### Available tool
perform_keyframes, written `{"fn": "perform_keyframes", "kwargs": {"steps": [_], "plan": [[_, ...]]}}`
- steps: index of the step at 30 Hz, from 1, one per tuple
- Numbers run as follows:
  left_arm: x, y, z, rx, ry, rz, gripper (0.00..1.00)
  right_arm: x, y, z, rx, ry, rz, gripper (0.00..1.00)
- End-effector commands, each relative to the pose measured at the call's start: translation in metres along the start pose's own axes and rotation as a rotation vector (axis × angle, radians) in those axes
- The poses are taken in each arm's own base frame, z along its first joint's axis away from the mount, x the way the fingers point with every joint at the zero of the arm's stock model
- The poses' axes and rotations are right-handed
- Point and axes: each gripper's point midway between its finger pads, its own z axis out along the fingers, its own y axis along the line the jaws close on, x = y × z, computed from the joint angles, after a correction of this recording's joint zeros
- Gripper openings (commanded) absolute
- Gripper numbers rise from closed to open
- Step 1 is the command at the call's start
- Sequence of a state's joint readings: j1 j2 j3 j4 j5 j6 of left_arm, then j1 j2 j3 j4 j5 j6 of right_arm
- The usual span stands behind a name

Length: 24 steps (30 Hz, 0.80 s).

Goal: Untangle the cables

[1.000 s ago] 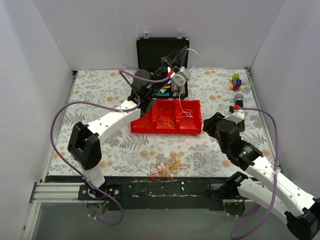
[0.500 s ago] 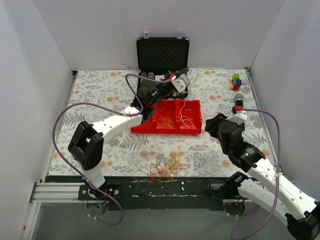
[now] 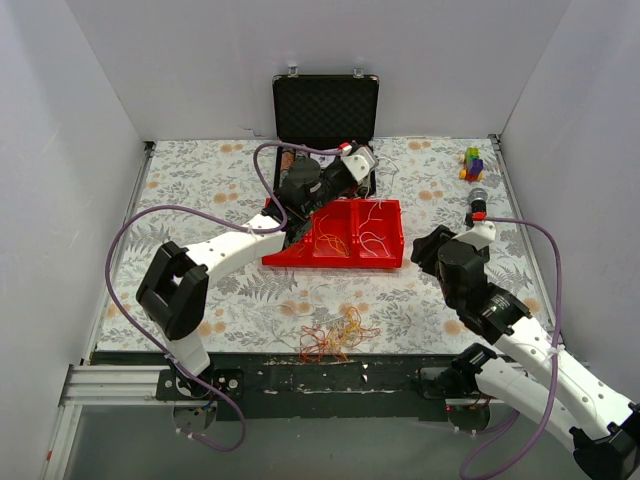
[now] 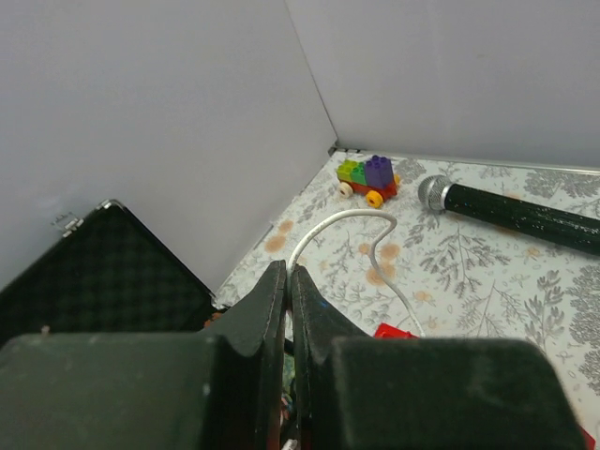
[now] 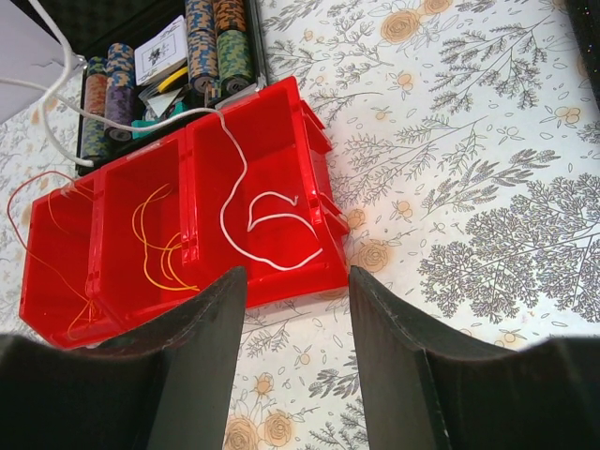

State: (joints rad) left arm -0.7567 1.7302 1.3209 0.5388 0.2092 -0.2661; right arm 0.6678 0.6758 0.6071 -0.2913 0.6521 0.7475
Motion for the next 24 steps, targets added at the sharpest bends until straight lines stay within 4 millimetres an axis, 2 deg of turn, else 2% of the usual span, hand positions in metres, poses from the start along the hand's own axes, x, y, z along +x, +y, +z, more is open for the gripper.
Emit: {"fn": "perform_keyframes", "kwargs": {"steps": [1, 4, 15, 24], "plan": [[0.03, -0.02, -0.001, 0.053, 0.111, -0.104, 0.0, -0.021, 0.004, -0.003, 0.003, -0.055, 0.012, 0.56], [0.054, -0.034, -0.003, 0.083, 0.17, -0.122, 0.0, -0.022, 0.003, -0.003, 0.005, -0.06, 0.012, 0.56], [0.141, -0.071, -0.013, 0.156, 0.359, -0.016, 0.0, -0.021, 0.002, -0.003, 0.003, -0.061, 0.016, 0.57], [0.187, -0.099, -0.024, 0.25, 0.47, 0.104, 0.0, -0.021, -0.002, -0.003, 0.014, -0.065, 0.016, 0.57]]}}
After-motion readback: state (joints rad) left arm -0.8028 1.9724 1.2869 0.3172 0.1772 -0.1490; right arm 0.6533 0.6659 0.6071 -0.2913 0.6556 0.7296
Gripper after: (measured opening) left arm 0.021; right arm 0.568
